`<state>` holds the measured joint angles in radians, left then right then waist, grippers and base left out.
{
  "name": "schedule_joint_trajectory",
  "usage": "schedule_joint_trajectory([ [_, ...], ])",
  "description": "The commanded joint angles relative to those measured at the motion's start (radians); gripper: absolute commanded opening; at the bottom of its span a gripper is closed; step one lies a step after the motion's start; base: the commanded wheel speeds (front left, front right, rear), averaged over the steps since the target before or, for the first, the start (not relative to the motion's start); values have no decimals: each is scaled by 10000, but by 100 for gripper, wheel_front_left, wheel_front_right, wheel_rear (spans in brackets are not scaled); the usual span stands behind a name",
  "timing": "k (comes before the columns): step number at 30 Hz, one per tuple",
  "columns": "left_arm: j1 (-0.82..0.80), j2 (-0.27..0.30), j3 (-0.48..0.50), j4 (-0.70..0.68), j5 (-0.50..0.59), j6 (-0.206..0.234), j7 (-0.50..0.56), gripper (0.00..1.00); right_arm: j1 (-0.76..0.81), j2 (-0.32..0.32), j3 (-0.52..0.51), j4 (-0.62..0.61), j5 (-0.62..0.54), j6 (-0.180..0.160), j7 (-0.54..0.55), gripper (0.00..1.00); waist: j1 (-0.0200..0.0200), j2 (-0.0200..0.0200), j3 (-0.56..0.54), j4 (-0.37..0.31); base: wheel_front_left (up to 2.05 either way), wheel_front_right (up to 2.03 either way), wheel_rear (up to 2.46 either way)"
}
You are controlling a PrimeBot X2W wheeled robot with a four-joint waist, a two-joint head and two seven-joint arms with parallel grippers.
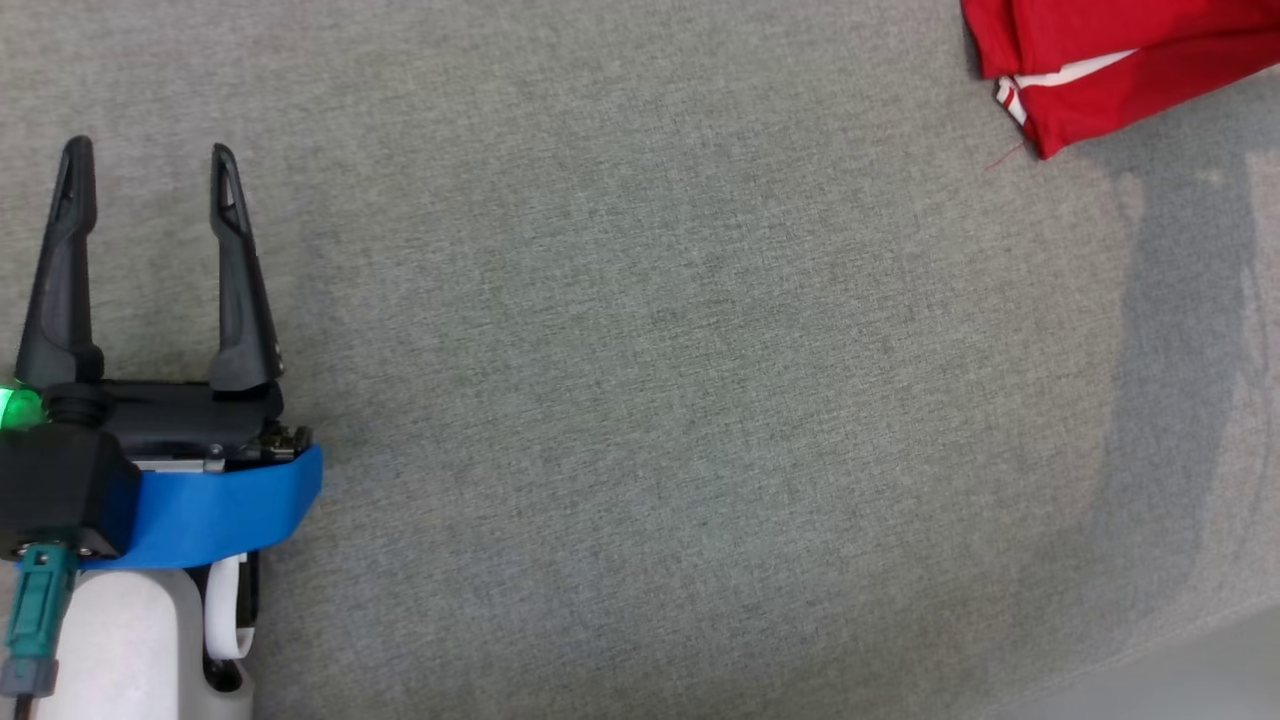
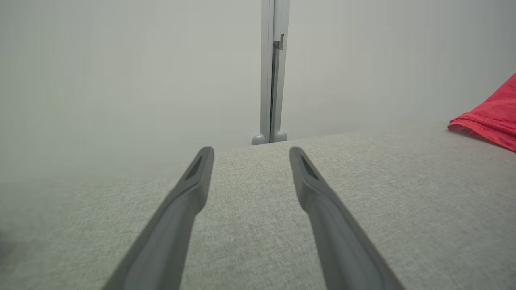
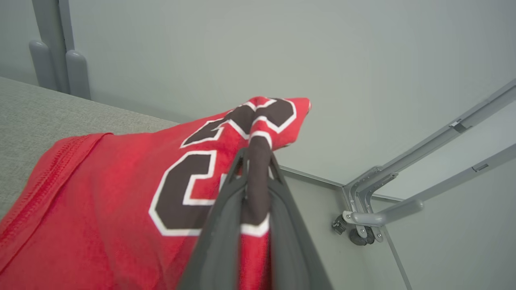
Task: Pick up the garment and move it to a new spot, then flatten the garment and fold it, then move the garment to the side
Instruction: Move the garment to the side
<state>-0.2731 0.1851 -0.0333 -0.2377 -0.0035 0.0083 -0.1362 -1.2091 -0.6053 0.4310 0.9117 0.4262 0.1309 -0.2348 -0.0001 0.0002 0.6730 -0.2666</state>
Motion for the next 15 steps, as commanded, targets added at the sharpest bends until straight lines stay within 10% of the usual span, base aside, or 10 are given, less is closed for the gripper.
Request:
schedule_joint_trajectory([
  [1, 26, 100, 81, -165, 59, 43, 94, 100, -288, 60, 110, 126, 105, -2, -43, 0, 1, -2, 104, -86, 0, 0, 0],
  [8, -84, 206, 22, -492, 92, 73, 298, 100, -913, 184, 491, 855, 186, -2, -138, 0, 1, -2, 403, -206, 0, 0, 0],
  [10, -132, 219, 14, -504, 75, 76, 317, 100, -1093, 122, 535, 1018, 99, -2, -206, 100, 1, -2, 449, -188, 0, 0, 0],
  [15, -59, 168, 25, -297, -54, 120, 155, 100, -1301, 144, 402, 1586, -191, -2, -292, 100, 1, -2, 284, -42, 0, 0, 0],
])
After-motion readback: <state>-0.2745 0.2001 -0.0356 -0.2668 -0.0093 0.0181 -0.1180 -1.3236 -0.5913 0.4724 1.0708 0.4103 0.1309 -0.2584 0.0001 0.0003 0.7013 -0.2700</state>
